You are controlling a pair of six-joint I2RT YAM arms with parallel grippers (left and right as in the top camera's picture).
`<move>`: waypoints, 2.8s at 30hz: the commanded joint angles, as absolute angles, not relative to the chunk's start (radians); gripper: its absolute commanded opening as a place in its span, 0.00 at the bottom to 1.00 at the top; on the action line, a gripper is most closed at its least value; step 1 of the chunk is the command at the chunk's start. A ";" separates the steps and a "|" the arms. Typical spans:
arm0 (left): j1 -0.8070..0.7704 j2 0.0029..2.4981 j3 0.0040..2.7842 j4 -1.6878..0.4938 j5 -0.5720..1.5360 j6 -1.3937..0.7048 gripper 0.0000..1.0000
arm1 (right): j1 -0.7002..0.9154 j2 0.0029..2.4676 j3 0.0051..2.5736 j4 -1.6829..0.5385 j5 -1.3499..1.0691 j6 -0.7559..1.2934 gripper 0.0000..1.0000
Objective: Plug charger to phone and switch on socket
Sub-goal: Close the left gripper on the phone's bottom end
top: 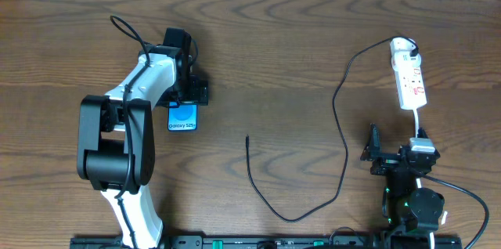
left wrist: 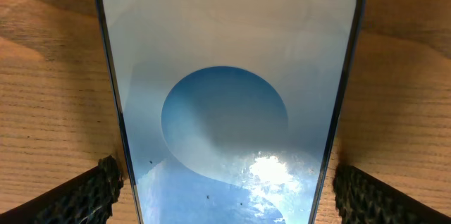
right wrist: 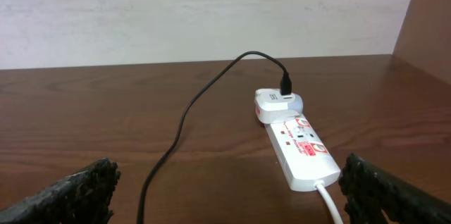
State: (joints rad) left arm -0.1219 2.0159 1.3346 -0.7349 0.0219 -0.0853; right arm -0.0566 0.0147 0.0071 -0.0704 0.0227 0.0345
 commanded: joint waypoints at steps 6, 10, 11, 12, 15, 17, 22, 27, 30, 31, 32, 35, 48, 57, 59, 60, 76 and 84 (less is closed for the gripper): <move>-0.128 2.015 1.306 -0.738 0.011 -0.084 0.99 | -0.051 0.007 0.006 -0.073 0.031 0.045 0.99; -0.128 2.015 1.277 -0.714 0.011 -0.084 0.98 | -0.051 0.007 0.006 -0.073 0.031 0.045 0.99; -0.128 2.015 1.271 -0.710 0.011 -0.084 0.98 | -0.051 0.007 0.006 -0.074 0.031 0.045 0.99; -0.128 2.015 1.263 -0.706 0.011 -0.084 0.99 | -0.051 0.007 0.006 -0.073 0.031 0.045 0.99; -0.128 2.015 1.262 -0.707 0.011 -0.084 0.98 | -0.051 0.007 0.006 -0.073 0.031 0.044 0.99; -0.128 2.015 1.262 -0.705 0.011 -0.084 0.98 | -0.051 0.007 0.006 -0.074 0.031 0.045 0.99; -0.128 2.015 1.262 -0.705 0.015 -0.084 0.98 | -0.051 0.007 0.006 -0.073 0.031 0.045 0.99; -0.128 2.015 1.262 -0.705 0.015 -0.084 0.98 | -0.051 0.007 0.006 -0.073 0.031 0.045 0.99; -0.128 2.015 1.262 -0.705 0.015 -0.084 0.98 | -0.051 0.007 0.006 -0.073 0.031 0.045 0.99; -0.128 2.015 1.262 -0.705 0.015 -0.084 0.98 | -0.051 0.007 0.006 -0.073 0.031 0.045 0.99; -0.128 2.015 1.262 -0.705 0.015 -0.084 0.98 | -0.051 0.007 0.006 -0.074 0.031 0.045 0.99; -0.128 2.015 1.262 -0.705 0.015 -0.084 0.95 | -0.051 0.007 0.006 -0.074 0.031 0.045 0.99; -0.128 2.015 1.262 -0.705 0.015 -0.084 0.91 | -0.051 0.007 0.006 -0.073 0.031 0.045 0.99; -0.128 2.015 1.262 -0.705 0.015 -0.084 0.88 | -0.051 0.007 0.006 -0.074 0.031 0.044 0.99; -0.128 2.015 1.262 -0.705 0.015 -0.084 0.86 | -0.051 0.007 0.006 -0.073 0.031 0.045 0.99; -0.128 2.015 1.262 -0.705 0.015 -0.084 0.86 | -0.051 0.007 0.006 -0.073 0.031 0.045 0.99; -0.128 2.015 1.262 -0.705 0.015 -0.084 0.84 | -0.051 0.007 0.006 -0.073 0.031 0.045 0.99; -0.128 2.015 1.262 -0.705 0.015 -0.084 0.81 | -0.051 0.007 0.006 -0.073 0.031 0.045 0.99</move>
State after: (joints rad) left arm -0.1253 1.9953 1.2964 -0.6983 0.0402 -0.0853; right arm -0.0566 0.0147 0.0071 -0.0700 0.0227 0.0345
